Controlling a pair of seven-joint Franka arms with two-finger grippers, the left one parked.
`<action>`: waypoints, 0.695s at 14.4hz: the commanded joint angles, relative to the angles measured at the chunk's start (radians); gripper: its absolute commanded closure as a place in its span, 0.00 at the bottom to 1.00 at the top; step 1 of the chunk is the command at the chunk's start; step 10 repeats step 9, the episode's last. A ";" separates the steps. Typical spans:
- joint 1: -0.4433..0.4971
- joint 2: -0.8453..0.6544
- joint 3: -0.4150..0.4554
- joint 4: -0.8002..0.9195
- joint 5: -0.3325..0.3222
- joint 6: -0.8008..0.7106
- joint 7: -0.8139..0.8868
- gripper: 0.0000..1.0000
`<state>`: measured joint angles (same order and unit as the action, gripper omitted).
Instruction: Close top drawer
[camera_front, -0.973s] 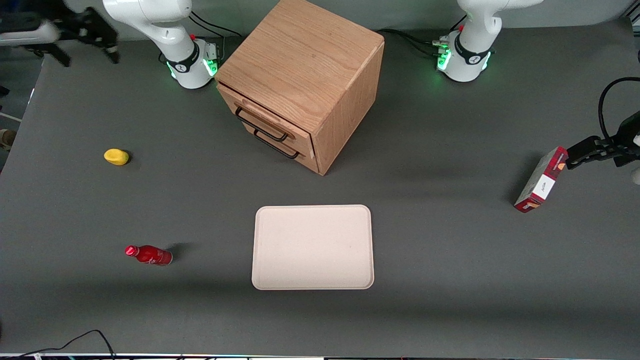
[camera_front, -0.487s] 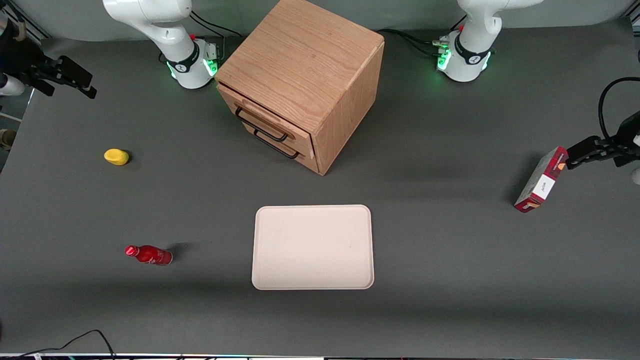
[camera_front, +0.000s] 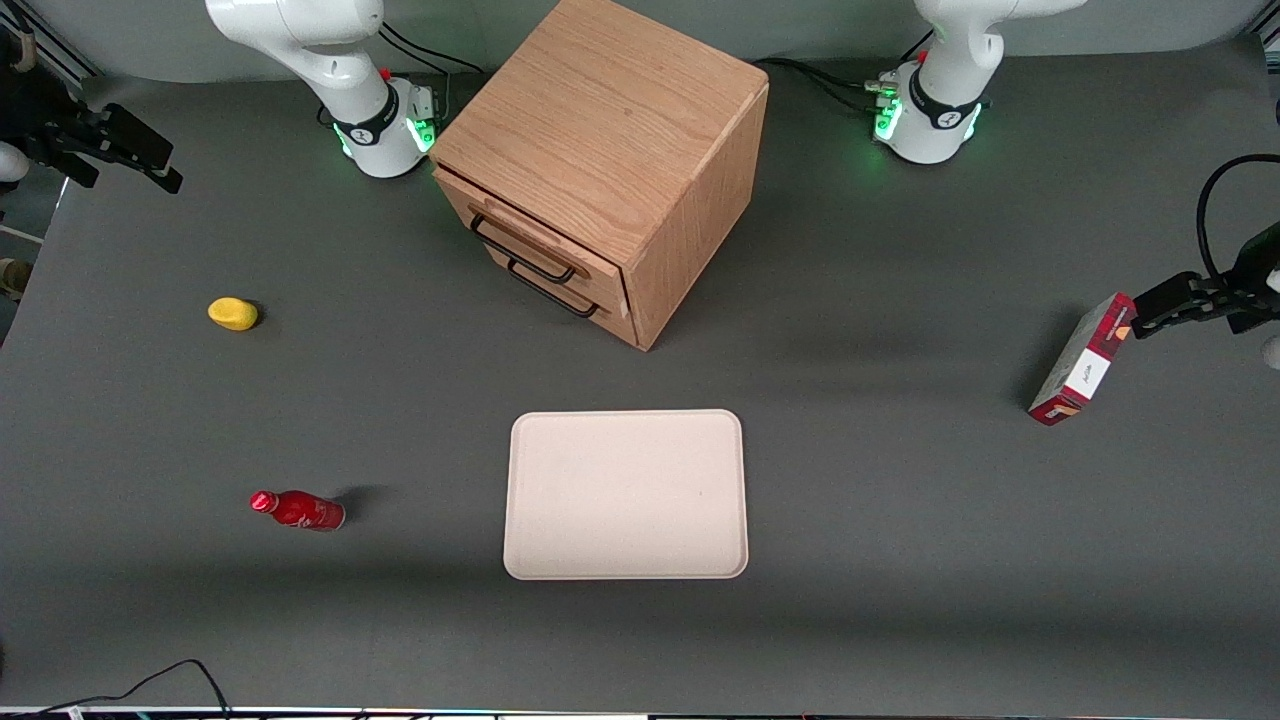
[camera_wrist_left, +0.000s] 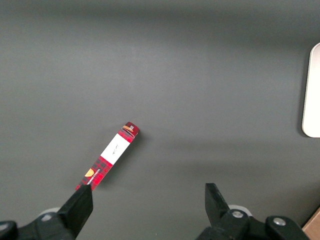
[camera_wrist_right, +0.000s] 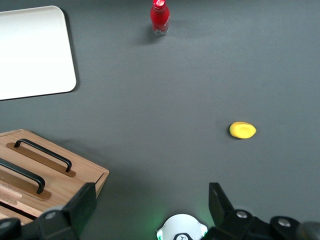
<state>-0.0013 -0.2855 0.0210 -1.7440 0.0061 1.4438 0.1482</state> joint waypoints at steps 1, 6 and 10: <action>0.003 -0.004 -0.001 -0.003 -0.018 0.007 0.016 0.00; 0.003 -0.004 0.000 -0.002 -0.020 0.007 0.019 0.00; 0.003 0.047 0.000 0.059 -0.020 0.004 0.016 0.00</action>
